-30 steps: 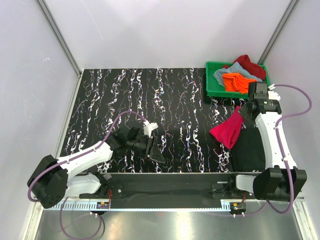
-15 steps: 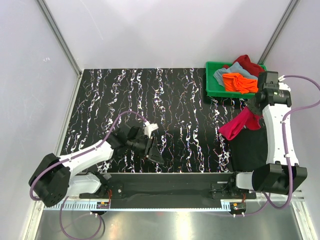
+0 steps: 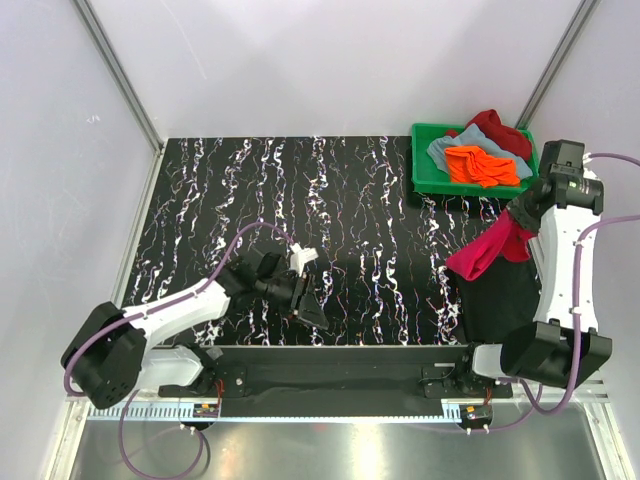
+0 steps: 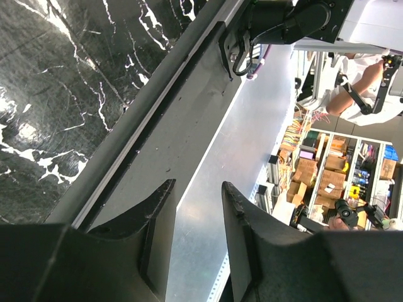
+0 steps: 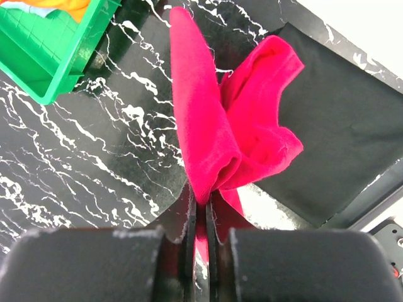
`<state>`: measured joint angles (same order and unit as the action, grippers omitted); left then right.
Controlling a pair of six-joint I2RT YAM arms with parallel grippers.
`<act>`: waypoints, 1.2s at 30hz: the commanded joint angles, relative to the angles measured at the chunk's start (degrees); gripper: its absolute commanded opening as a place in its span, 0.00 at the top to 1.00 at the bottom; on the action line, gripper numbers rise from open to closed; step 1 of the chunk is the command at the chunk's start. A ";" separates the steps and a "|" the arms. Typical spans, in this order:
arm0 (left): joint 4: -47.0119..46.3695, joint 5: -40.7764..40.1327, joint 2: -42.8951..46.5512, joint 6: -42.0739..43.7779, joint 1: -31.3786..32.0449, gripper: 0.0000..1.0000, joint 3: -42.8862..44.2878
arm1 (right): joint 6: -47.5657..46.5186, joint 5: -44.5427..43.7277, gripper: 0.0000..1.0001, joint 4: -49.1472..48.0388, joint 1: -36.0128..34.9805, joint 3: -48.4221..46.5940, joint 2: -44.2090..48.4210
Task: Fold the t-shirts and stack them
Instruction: Neatly place the folded tshirt to the corner
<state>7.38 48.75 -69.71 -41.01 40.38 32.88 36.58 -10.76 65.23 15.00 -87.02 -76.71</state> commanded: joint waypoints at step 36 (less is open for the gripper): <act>-10.63 6.26 -3.76 -4.51 -0.21 0.64 -3.27 | -9.42 11.12 1.00 -3.62 18.04 12.93 6.39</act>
<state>-0.97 52.18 -73.21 -45.71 40.38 29.89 29.78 0.89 63.51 32.82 -74.85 -73.36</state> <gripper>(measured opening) 0.365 0.080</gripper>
